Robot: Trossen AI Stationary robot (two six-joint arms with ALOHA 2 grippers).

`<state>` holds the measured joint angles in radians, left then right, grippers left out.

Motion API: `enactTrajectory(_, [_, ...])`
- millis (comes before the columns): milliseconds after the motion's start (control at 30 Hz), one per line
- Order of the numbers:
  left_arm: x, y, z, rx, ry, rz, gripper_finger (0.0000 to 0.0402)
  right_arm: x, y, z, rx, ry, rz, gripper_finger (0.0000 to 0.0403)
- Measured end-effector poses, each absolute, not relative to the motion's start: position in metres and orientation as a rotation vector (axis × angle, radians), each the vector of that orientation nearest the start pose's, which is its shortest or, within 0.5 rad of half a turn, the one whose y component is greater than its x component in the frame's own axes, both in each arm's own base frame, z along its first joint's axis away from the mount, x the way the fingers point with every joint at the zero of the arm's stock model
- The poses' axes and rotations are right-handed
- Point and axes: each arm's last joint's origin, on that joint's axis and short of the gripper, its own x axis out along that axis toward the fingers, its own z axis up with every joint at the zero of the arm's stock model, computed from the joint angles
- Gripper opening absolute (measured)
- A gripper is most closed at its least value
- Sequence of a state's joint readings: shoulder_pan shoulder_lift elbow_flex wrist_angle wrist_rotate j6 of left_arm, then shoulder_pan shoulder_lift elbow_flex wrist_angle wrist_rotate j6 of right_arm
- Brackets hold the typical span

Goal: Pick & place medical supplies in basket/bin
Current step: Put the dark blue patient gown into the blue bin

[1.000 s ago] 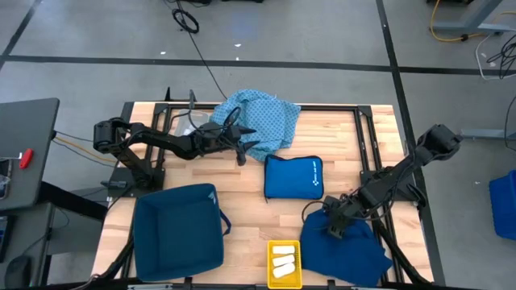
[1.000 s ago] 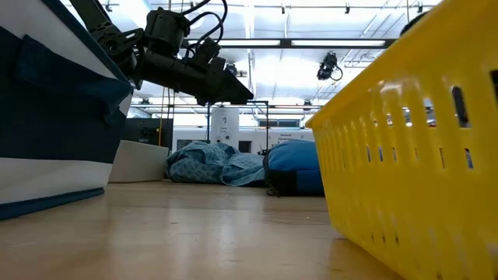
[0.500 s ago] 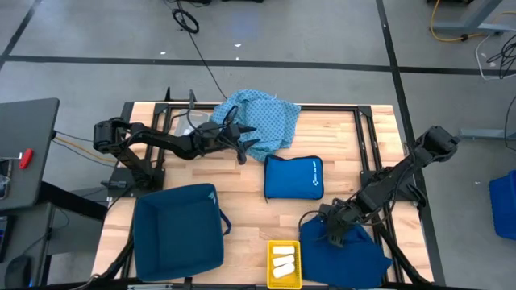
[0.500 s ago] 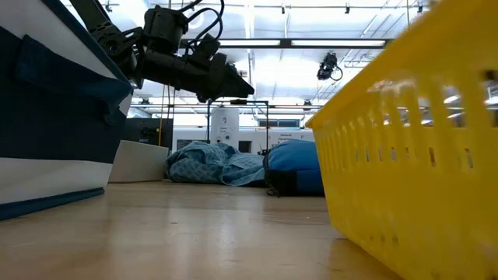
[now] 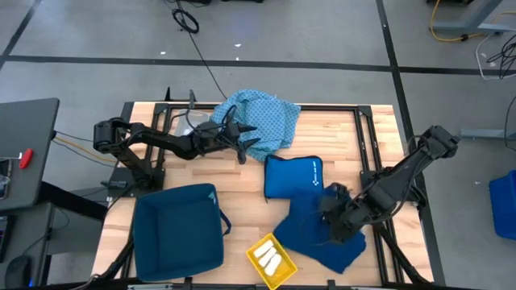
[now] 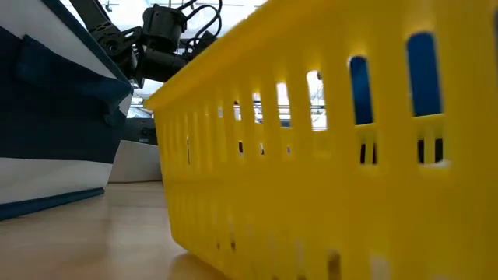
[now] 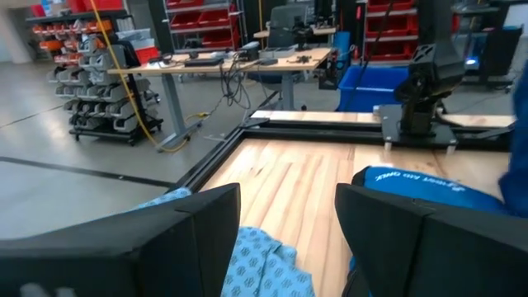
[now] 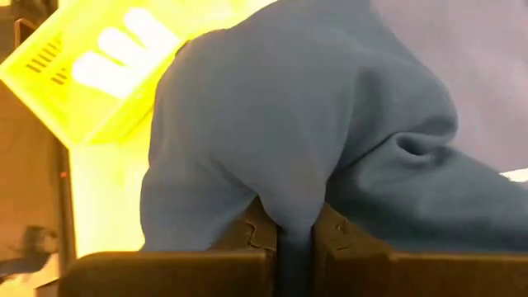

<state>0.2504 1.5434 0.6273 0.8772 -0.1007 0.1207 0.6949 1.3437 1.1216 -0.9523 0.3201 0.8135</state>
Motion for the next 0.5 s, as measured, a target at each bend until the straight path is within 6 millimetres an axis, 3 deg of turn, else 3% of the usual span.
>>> enactTrajectory(500, [0.297,0.076,0.211,0.122,0.002,0.273,0.0204,0.202,0.149,0.332,0.002,0.884,-0.133,0.0019])
